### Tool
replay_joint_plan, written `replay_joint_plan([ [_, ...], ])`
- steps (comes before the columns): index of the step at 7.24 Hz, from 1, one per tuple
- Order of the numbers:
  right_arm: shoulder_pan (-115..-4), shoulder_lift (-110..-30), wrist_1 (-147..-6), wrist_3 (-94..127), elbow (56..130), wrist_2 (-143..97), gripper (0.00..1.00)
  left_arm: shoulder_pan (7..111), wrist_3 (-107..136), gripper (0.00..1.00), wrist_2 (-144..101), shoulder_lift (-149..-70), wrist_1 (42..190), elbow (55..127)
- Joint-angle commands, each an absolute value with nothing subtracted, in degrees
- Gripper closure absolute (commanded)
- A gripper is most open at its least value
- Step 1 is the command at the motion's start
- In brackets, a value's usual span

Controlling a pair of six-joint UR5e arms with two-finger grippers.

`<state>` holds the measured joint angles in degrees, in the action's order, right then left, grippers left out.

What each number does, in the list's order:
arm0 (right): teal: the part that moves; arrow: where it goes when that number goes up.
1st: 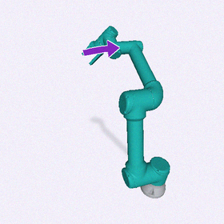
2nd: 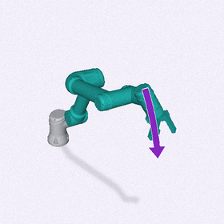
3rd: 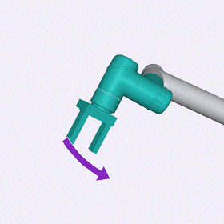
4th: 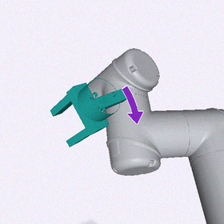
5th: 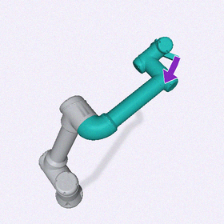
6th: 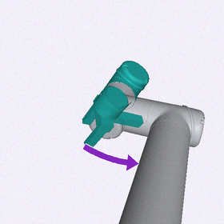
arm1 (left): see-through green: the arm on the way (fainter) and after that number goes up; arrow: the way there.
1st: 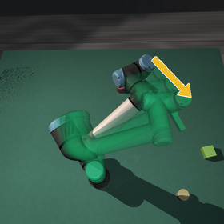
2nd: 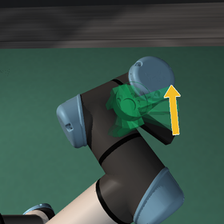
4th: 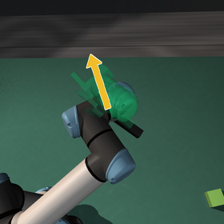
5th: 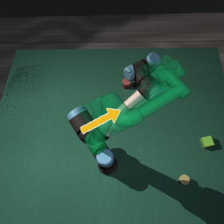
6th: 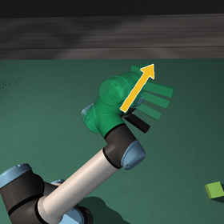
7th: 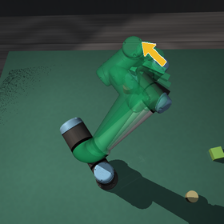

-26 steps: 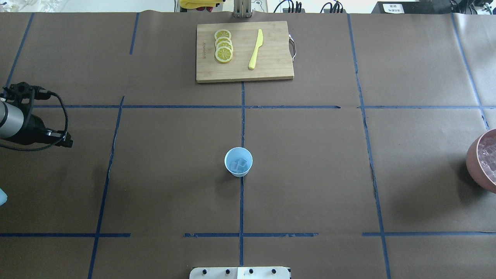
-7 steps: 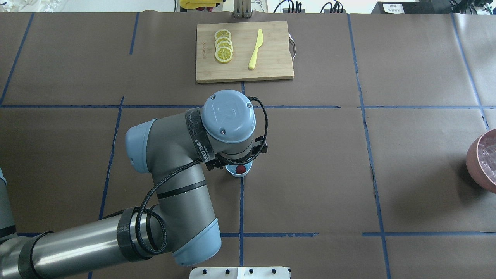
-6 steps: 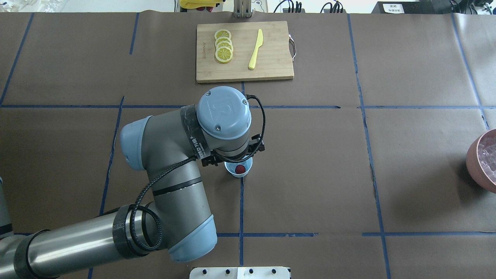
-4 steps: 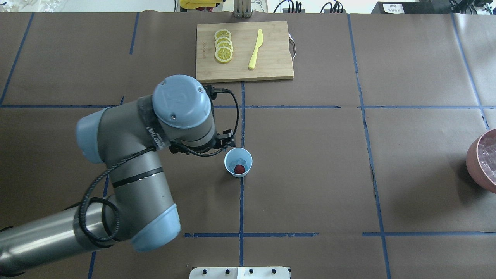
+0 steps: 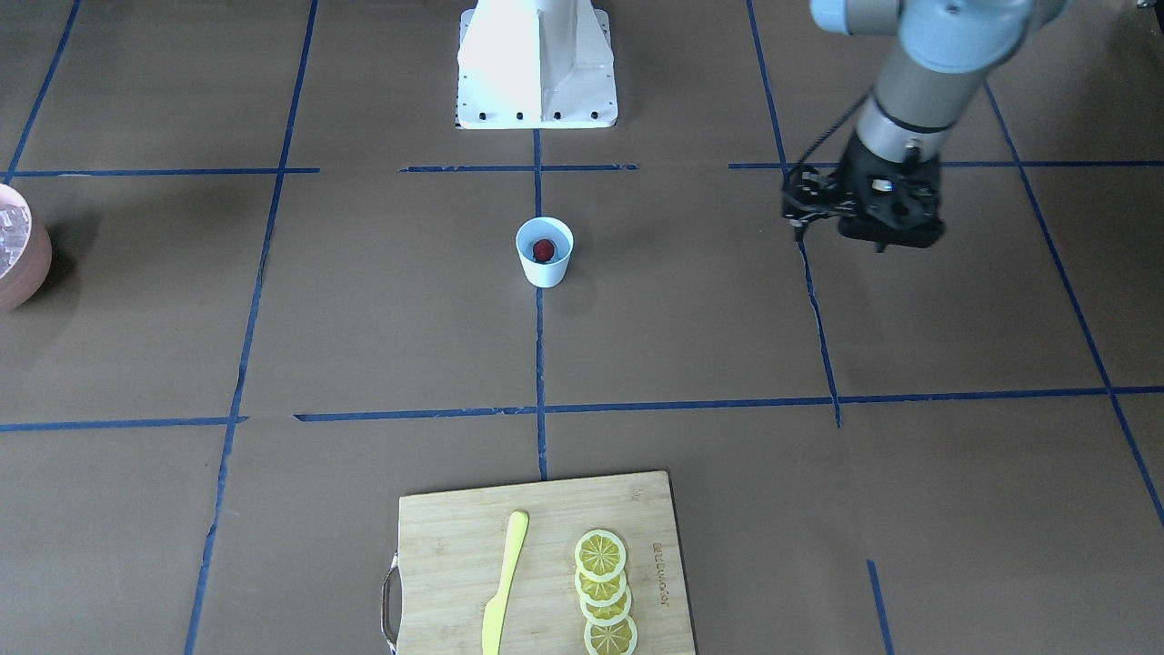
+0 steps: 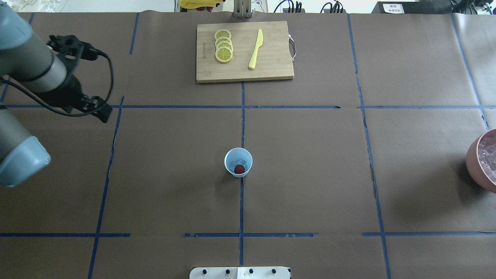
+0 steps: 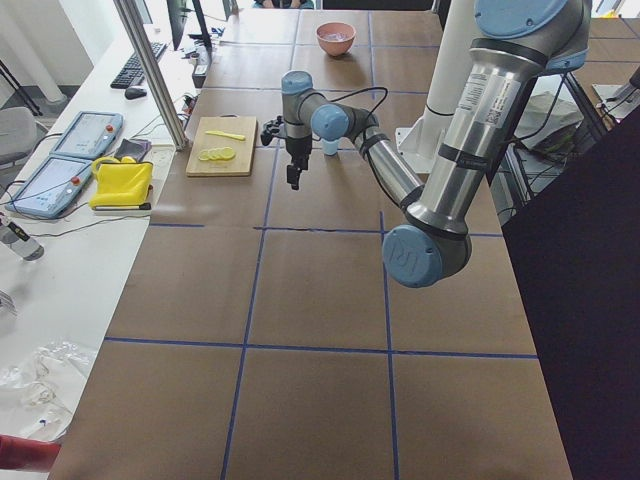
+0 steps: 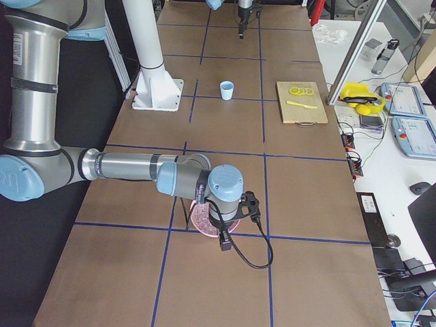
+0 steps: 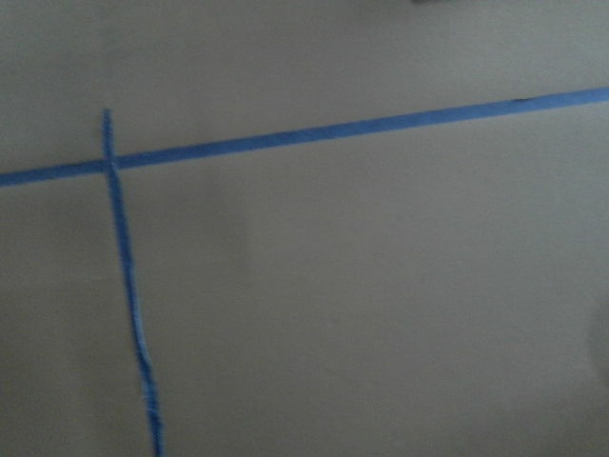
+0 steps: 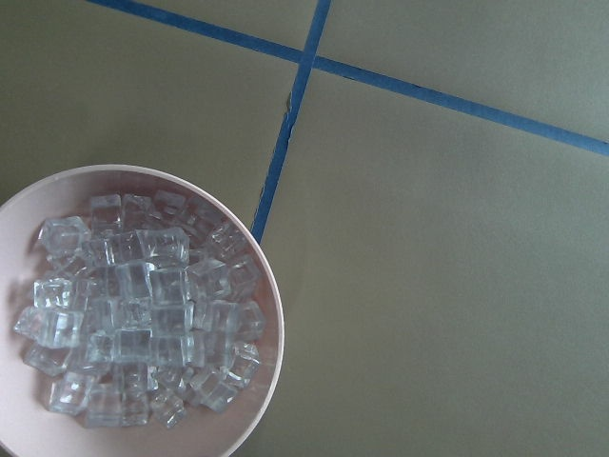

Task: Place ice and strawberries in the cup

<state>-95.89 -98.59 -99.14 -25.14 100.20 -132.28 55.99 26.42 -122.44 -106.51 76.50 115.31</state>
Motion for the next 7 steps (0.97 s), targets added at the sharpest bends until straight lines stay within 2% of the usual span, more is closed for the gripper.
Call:
replay_joint_plan([
  [1,-95.9,-97.9,-99.1,-25.1,99.9,-132.2,0.0,73.8,1.7,0.0,-130.6,-98.6,76.5,111.2],
  [3,-95.8,-96.2,-99.1,-24.6,99.5,-132.0,0.0,86.0,-13.9,0.0,-131.2,-97.5,76.6,102.4],
  [5,-95.8,-93.7,-99.1,-24.3,96.9,-132.1,0.0,91.9,-18.3,0.0,-134.3,-97.6,77.0,95.1],
  [7,-95.8,-93.1,-99.1,-24.3,95.9,-132.1,0.0,94.3,-20.1,0.0,-134.4,-96.6,77.3,92.6],
])
